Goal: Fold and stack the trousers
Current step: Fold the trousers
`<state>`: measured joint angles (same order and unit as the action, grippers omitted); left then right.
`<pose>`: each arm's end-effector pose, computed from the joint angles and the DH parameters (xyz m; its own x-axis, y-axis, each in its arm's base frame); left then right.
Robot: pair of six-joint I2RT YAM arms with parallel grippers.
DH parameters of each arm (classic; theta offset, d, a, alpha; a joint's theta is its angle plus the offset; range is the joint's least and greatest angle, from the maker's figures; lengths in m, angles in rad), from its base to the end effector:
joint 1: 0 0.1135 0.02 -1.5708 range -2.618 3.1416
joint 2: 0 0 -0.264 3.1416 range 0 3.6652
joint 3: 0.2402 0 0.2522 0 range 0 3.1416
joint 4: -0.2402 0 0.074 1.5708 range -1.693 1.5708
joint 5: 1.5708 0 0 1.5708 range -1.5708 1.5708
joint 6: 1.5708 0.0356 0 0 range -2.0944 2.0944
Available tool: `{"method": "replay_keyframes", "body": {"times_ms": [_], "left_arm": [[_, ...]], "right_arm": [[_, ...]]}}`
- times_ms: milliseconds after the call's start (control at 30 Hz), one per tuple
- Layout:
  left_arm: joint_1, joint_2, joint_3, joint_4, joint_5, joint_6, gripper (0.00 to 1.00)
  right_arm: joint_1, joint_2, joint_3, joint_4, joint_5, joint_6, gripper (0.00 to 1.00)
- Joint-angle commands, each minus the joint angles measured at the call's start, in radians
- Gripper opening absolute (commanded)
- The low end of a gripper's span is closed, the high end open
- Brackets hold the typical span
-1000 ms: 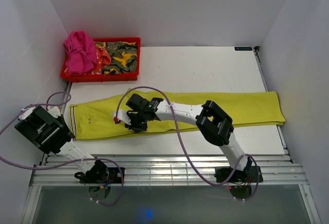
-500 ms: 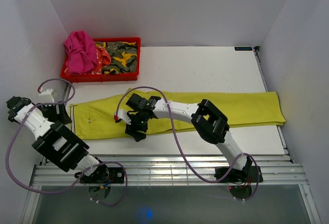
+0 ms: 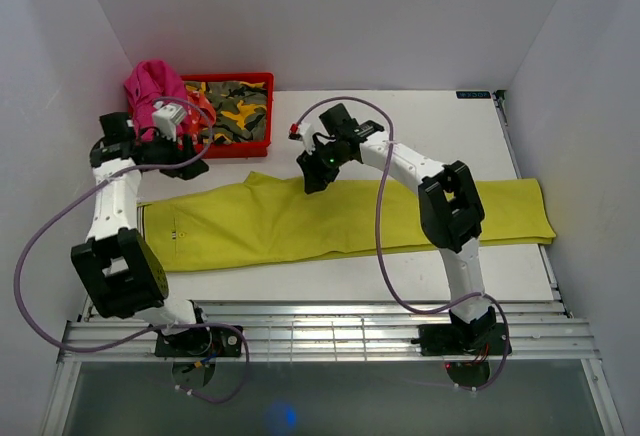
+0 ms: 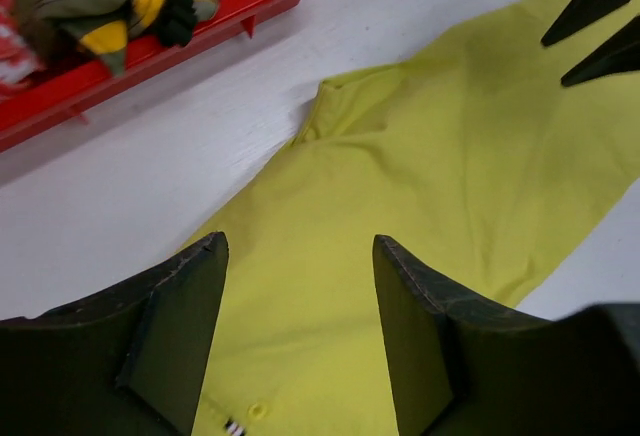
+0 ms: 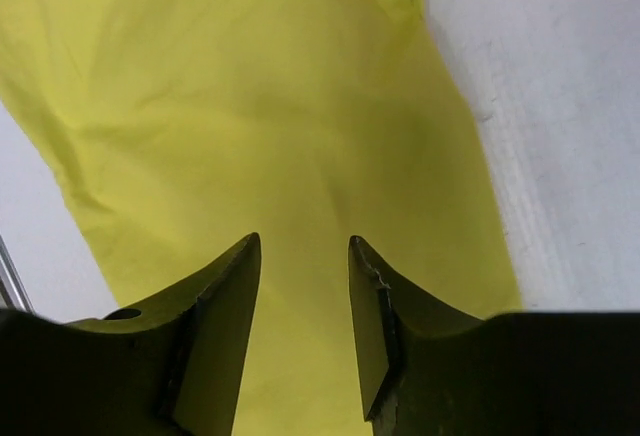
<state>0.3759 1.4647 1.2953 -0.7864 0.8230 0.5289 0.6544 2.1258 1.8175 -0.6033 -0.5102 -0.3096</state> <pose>0.2889 0.0860 0.3136 -0.5834 0.1387 -0.8003 0.5076 0.8315 -0.2259 0.3664 0.3030 0.2377 -0.3632 -0.6138 -0.7010 -0.9230 0.3395 0.1811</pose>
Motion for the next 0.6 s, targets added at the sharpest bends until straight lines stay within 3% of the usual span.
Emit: {"method": "replay_keyframes", "body": {"times_ms": [0,167,367,567], "left_arm": [[-0.135,0.084,0.022,0.234,-0.088,-0.223,0.67],[-0.294,0.241,0.064,0.325,-0.199,-0.244,0.61],[-0.394,0.379,0.095,0.335,-0.323,-0.242,0.60],[-0.445,0.442,0.110,0.351,-0.432,-0.241,0.58]], "right_arm": [[0.050,0.037,-0.055,-0.067,0.013,0.001,0.46],[0.066,0.017,-0.157,-0.101,0.106,-0.058,0.45],[0.094,-0.104,-0.326,-0.012,0.193,-0.074,0.47],[0.131,-0.119,-0.402,0.016,0.265,-0.114,0.47]]}}
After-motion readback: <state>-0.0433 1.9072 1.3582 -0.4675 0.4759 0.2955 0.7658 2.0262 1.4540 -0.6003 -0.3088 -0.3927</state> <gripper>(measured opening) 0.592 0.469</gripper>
